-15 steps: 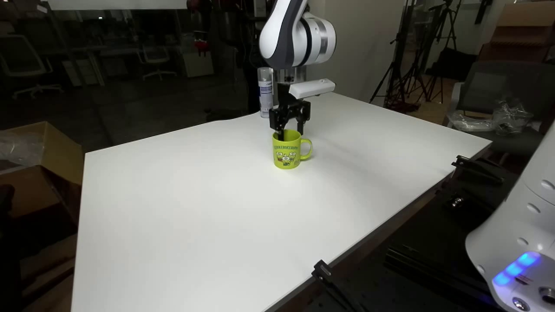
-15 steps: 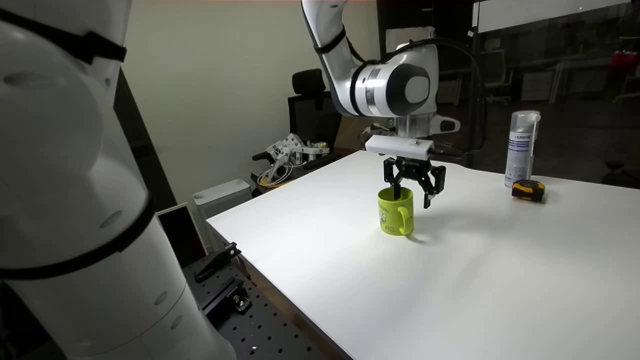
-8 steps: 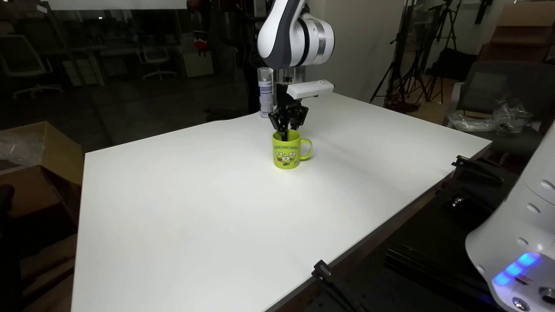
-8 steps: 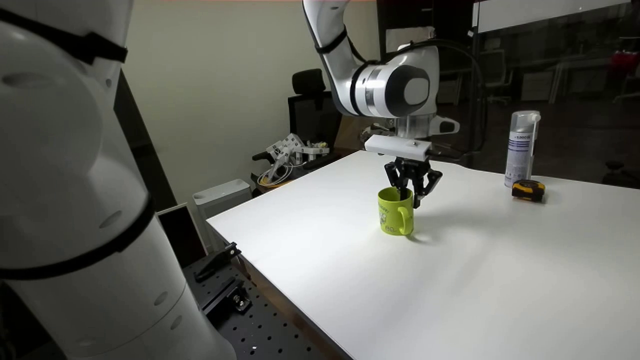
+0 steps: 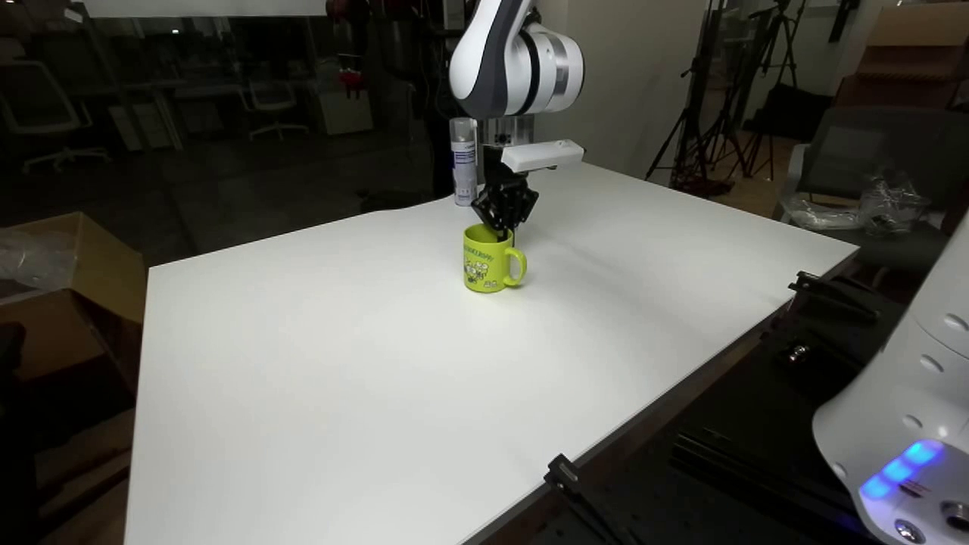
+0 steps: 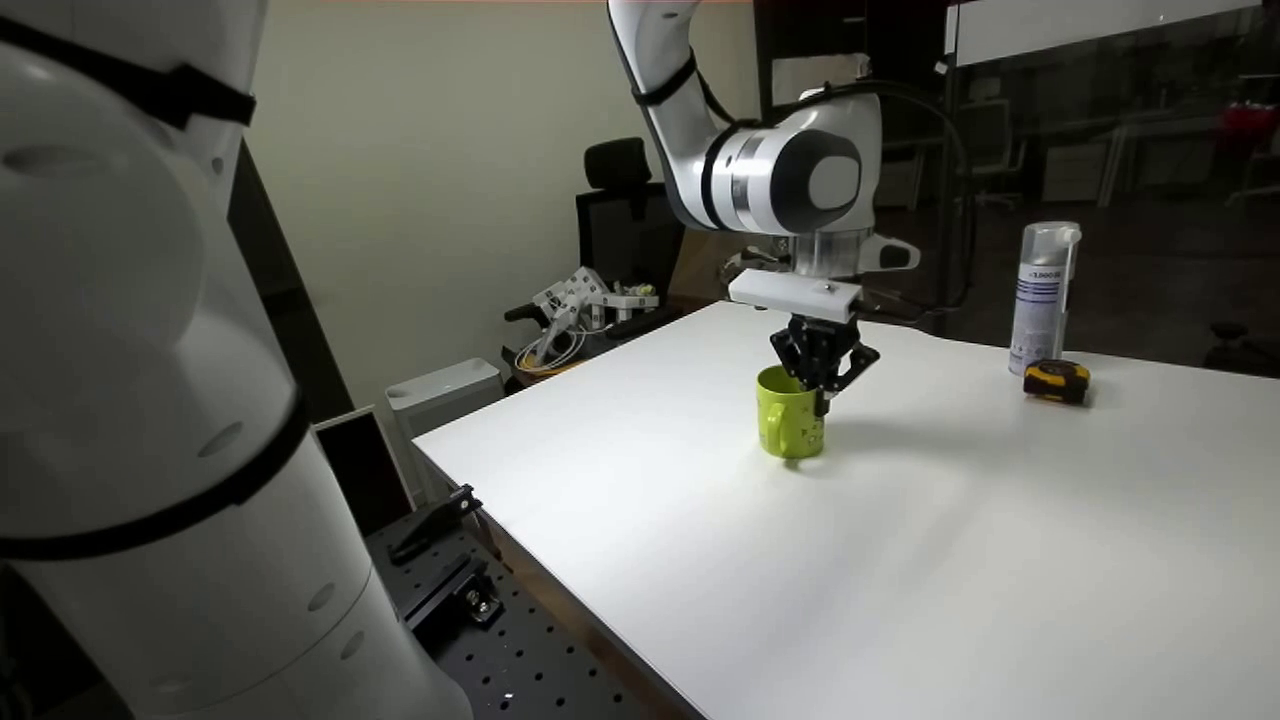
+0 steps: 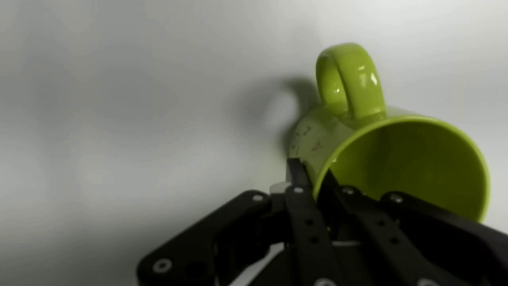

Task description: Move the mug to the right

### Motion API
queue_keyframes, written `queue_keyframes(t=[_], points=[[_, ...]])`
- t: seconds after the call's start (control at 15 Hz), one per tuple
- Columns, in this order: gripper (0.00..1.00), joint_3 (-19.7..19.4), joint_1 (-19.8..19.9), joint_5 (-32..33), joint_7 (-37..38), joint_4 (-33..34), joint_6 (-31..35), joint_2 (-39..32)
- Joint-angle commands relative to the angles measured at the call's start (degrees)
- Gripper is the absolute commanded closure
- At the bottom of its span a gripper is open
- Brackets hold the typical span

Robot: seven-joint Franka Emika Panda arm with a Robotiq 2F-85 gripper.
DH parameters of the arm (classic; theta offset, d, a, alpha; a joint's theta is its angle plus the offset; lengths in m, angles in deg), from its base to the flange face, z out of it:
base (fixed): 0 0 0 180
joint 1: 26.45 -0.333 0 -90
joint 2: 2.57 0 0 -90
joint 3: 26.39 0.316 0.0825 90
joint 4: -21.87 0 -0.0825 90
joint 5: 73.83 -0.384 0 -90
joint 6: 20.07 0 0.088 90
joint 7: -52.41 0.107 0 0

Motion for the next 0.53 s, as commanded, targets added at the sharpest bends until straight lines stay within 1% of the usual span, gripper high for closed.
queue_keyframes(t=[0.0, 0.13, 0.2, 0.27, 0.47], points=[[0.9, 0.16, 0.16, 0.2, 0.16, 0.11, -0.16, -0.01], [0.9, 0.16, 0.16, 0.2, 0.16, 0.11, -0.16, -0.01], [0.98, 0.16, 0.16, 0.2, 0.16, 0.11, -0.16, -0.01], [0.98, -1.06, -0.84, 0.91, 2.67, 0.18, 0.78, -0.02], [0.98, -3.84, -1.74, 0.33, 9.63, 0.36, 3.32, 0.02]])
